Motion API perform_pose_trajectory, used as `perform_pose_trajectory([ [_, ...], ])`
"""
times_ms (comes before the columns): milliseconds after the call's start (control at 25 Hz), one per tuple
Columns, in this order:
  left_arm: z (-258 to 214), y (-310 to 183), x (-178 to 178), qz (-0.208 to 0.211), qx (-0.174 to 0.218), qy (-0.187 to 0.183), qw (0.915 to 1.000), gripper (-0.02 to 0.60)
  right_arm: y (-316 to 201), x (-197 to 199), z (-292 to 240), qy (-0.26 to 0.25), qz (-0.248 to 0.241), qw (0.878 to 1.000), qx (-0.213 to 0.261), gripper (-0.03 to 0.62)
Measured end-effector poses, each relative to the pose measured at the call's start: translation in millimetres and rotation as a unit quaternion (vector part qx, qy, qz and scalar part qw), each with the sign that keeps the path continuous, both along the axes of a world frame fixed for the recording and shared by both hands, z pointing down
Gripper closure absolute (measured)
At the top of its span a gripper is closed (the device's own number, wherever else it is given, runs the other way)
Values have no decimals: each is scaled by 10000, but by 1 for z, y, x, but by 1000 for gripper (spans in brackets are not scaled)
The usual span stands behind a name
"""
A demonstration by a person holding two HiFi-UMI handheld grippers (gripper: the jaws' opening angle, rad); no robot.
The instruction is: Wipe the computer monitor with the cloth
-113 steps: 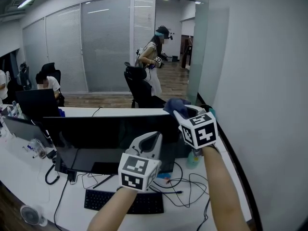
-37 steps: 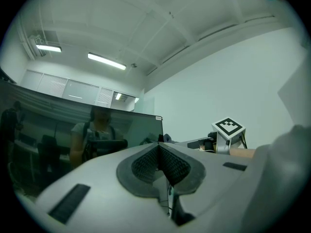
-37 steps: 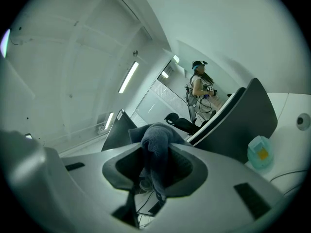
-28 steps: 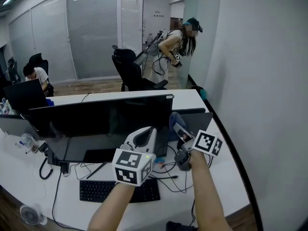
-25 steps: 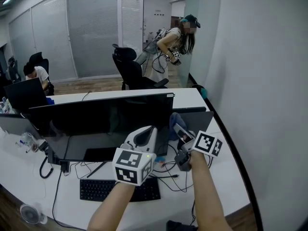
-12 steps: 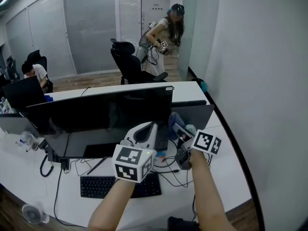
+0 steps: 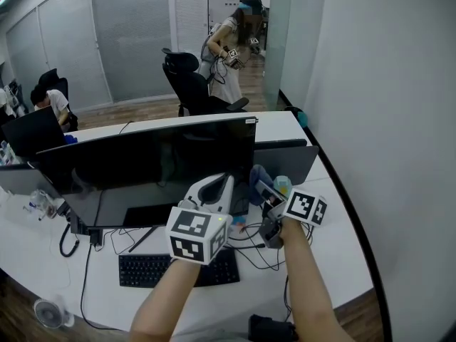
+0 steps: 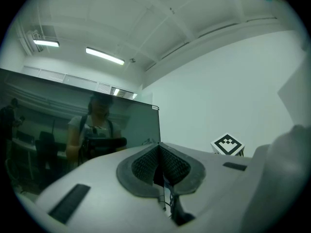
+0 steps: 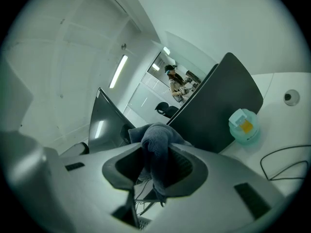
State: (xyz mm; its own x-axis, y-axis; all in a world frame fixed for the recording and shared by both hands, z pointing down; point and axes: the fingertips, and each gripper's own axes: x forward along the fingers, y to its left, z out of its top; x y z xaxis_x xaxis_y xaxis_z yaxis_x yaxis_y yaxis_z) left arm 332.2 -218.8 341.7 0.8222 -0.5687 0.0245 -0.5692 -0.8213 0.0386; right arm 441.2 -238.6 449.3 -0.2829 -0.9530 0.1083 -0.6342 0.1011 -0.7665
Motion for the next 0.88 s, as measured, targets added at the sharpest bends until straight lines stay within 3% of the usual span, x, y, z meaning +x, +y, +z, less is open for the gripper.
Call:
perform_pose_trajectory([
  [880,18,3,3,45,-144,-155,9998,575,5,3,34,-198,177,9993,-258,470],
])
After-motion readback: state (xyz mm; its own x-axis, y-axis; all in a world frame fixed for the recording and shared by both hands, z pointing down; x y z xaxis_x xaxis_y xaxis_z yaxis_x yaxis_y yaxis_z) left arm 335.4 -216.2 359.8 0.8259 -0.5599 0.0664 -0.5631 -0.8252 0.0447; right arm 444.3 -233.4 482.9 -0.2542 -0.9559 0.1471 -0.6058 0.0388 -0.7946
